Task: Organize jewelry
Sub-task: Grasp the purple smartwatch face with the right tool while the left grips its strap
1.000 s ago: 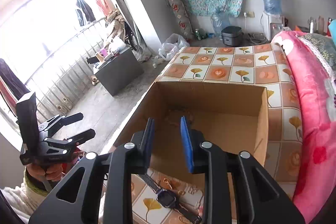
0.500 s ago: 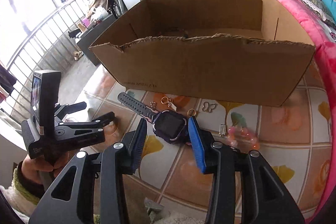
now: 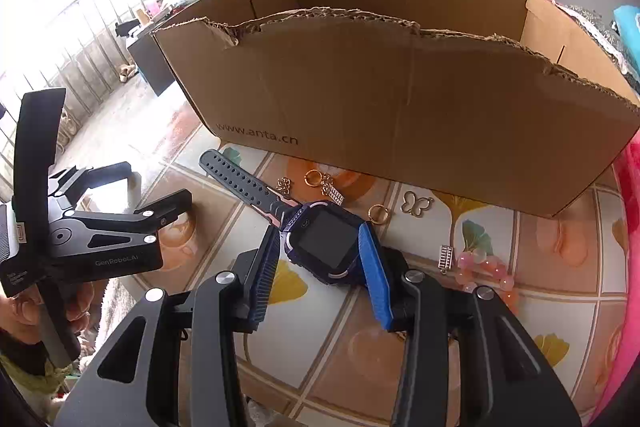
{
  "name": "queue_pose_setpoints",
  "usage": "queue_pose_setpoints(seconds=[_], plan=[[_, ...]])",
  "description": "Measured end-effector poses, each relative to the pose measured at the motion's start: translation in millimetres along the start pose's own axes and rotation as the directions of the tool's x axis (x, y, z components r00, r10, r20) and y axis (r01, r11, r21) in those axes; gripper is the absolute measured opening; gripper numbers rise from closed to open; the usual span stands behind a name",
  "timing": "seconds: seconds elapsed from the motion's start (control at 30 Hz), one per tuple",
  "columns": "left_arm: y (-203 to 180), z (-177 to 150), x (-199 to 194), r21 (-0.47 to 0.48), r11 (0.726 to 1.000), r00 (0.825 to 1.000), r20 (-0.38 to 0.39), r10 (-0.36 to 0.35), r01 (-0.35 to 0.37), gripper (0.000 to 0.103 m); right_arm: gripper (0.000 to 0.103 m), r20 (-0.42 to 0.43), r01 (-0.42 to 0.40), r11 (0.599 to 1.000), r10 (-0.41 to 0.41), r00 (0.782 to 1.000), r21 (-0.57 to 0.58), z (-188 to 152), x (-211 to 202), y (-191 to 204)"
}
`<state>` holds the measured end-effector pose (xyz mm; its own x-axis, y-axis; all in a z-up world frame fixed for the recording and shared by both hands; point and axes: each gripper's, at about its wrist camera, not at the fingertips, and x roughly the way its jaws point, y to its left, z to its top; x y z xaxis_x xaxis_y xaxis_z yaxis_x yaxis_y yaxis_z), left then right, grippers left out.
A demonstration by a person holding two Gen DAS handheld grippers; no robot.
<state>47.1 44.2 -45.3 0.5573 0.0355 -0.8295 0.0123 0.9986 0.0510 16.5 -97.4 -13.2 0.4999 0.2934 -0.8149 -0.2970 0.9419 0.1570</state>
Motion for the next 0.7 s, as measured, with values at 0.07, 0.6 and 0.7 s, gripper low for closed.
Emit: queue_pose_setpoints(seconds=[0.07, 0.6, 0.7], plan=[[1.2, 0.1, 0.6, 0.012, 1.0, 1.0, 0.008, -0.018, 0.018, 0.096, 0.041, 0.007, 0.01, 1.0, -0.01, 1.0, -0.019, -0.3, 1.3, 2.2], [-11.6, 35.7, 18.5, -0.026, 0.948, 0.947, 0.054, -0.316, 0.318, 0.065, 0.041, 0.04, -0.045, 0.997, 0.048, 0.998, -0.069, -11.3, 0.6, 5.9], [-14.3, 41.1, 23.3, -0.031, 0.942, 0.942, 0.053, -0.331, 0.333, 0.065, 0.041, 0.048, -0.057, 0.998, 0.058, 0.997, -0.035, -11.4, -0.8, -2.4]])
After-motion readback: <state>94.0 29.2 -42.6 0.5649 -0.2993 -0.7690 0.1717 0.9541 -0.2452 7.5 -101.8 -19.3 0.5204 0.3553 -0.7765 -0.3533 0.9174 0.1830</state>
